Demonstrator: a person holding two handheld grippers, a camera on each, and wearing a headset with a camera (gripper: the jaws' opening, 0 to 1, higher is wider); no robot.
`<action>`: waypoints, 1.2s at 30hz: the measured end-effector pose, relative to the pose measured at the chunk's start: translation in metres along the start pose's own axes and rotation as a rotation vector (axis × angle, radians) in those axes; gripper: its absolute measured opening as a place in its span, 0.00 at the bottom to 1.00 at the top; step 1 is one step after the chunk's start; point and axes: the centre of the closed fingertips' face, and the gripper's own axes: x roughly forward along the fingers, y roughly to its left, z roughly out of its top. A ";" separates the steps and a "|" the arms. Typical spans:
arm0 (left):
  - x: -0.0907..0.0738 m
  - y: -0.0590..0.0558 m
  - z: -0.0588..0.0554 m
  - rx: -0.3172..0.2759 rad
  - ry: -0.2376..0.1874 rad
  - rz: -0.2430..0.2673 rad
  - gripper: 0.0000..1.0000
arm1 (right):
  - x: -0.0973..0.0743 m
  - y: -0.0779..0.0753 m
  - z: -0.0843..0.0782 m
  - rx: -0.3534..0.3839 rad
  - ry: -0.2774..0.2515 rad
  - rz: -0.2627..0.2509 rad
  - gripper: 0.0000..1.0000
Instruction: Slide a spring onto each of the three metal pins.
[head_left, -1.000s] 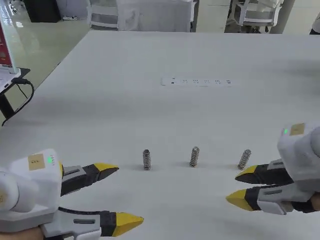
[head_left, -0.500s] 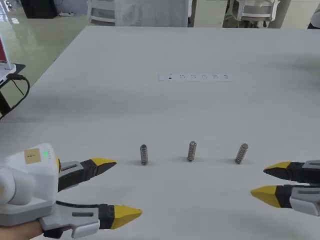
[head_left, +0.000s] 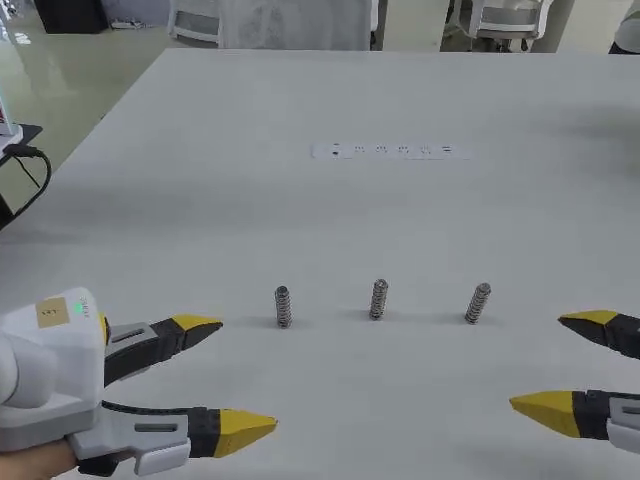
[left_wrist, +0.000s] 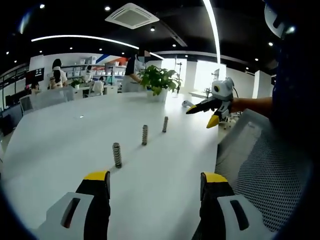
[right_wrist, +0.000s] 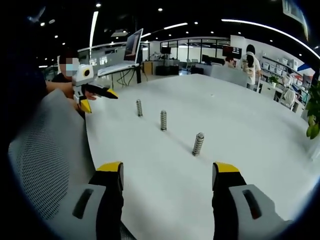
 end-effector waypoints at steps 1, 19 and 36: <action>0.000 0.000 -0.001 -0.002 0.001 0.001 0.71 | 0.000 0.000 -0.001 -0.004 -0.005 -0.002 0.78; 0.001 0.010 -0.013 -0.041 0.006 0.055 0.98 | 0.007 -0.002 -0.004 0.028 -0.060 -0.012 0.99; 0.000 0.022 -0.011 -0.071 -0.009 0.092 0.98 | 0.008 -0.007 -0.001 0.054 -0.073 -0.024 0.99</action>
